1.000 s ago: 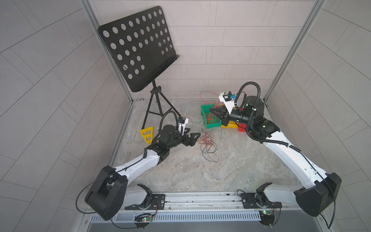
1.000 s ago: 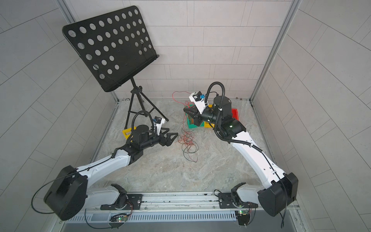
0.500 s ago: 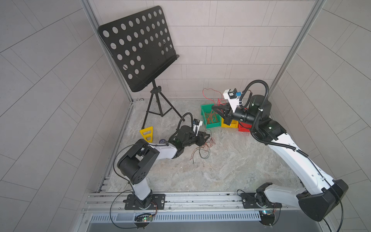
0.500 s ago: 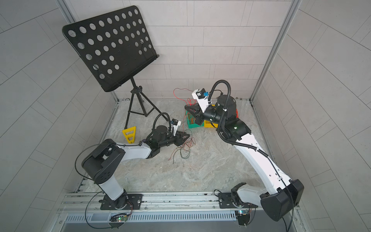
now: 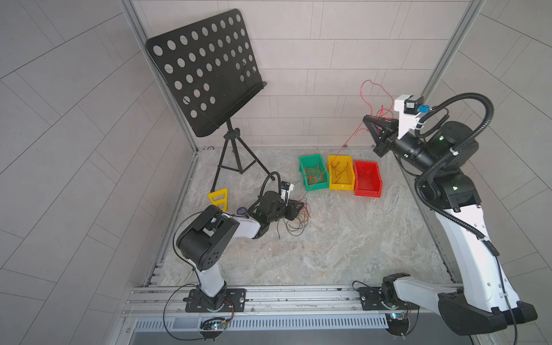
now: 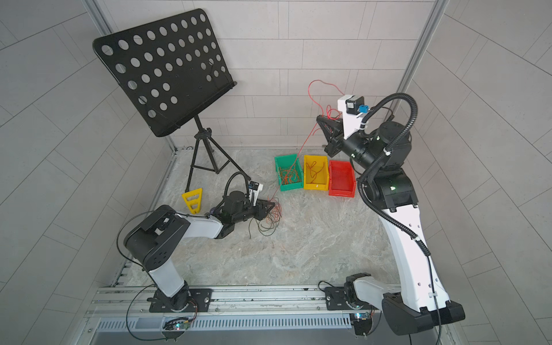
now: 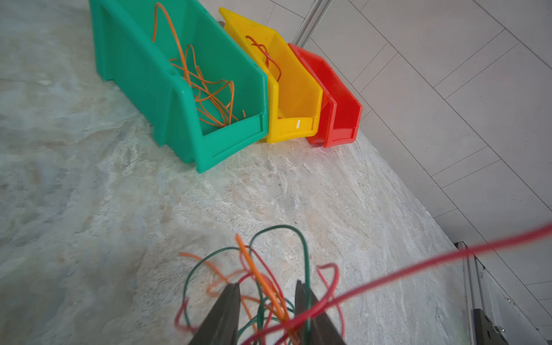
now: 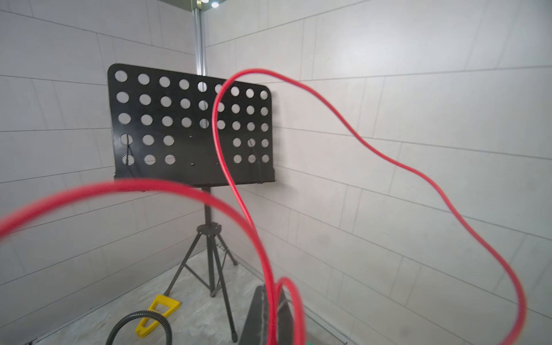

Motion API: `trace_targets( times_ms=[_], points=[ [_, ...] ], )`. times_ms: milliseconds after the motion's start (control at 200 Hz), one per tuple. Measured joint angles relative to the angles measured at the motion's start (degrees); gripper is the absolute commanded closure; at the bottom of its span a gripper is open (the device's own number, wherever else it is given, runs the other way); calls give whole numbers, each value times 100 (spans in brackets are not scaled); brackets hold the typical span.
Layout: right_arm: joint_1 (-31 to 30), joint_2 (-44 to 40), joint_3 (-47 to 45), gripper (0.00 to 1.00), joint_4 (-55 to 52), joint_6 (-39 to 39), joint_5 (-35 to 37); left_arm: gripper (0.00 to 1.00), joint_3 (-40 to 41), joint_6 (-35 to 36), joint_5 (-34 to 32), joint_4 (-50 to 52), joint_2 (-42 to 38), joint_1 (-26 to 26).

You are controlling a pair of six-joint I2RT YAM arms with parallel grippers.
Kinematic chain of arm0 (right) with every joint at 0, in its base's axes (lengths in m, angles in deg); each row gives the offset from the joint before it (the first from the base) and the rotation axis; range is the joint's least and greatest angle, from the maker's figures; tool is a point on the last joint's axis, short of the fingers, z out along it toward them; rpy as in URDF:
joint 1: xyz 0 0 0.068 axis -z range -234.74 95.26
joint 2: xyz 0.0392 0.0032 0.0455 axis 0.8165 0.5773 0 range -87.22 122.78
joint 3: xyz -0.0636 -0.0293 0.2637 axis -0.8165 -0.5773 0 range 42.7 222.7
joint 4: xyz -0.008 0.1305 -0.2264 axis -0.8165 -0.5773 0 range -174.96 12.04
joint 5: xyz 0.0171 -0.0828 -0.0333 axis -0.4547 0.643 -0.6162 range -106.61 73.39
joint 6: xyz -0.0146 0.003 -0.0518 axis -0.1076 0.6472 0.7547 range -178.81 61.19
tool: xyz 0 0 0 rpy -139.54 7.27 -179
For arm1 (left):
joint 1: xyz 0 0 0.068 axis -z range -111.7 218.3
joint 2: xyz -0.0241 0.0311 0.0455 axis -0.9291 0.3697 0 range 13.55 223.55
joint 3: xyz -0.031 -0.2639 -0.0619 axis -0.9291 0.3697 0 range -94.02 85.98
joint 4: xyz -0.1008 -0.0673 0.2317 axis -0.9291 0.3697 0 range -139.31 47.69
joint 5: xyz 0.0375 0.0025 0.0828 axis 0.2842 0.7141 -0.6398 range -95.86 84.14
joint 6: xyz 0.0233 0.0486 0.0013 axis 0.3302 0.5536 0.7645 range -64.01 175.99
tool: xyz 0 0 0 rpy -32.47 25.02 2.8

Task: Untangle and sort cables by color
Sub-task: Untie the cable.

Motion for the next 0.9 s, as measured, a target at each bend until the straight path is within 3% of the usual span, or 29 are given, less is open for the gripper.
trace_targets(
  times_ms=[310,530,716,901],
  points=[
    [717,369,1427,100,-264,-42,269,58,354,-103,15,-212,223,-321],
    [776,551,2135,100,-544,55,363,53,525,-236,79,-511,260,-468],
    [776,511,1613,100,-562,129,393,37,667,-286,149,-382,-221,-485],
    [776,837,970,100,-509,125,431,18,616,28,120,551,-1652,-487]
  ],
)
